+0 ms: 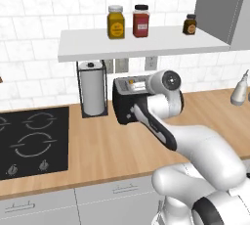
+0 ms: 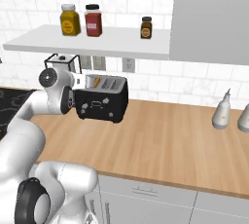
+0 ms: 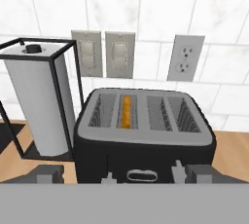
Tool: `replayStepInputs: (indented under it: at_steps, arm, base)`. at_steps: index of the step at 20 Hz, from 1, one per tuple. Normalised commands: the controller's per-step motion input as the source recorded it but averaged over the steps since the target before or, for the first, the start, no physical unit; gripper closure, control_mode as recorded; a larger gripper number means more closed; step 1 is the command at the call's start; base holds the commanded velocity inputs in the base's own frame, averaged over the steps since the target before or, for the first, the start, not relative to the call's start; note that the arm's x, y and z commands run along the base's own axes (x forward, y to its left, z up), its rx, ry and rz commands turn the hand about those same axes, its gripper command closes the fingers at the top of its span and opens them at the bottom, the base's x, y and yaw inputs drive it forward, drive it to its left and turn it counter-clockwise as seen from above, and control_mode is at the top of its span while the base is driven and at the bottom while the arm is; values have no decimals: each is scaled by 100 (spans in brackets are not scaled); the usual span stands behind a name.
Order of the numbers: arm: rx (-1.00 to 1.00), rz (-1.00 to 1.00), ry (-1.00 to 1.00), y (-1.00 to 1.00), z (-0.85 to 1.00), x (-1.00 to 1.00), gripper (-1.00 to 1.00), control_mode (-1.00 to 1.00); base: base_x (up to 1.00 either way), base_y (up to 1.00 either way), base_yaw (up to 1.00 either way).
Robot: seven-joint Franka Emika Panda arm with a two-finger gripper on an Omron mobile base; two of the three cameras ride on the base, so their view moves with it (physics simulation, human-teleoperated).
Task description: Start the toaster. Once the lever pops up, take the bread to the plate on the dining counter.
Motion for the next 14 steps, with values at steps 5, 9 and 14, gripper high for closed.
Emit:
replayStepInputs:
  at_steps: [5, 9, 14]
  arm:
    - [1, 0, 0, 0, 0, 11, -100, -100]
    - [0, 0, 0, 0, 6, 0, -100, -100]
    - [0, 0, 0, 0, 29, 0, -100, -100]
  base:
    - [0, 0, 0]
    - [0, 0, 0]
    - [0, 0, 0]
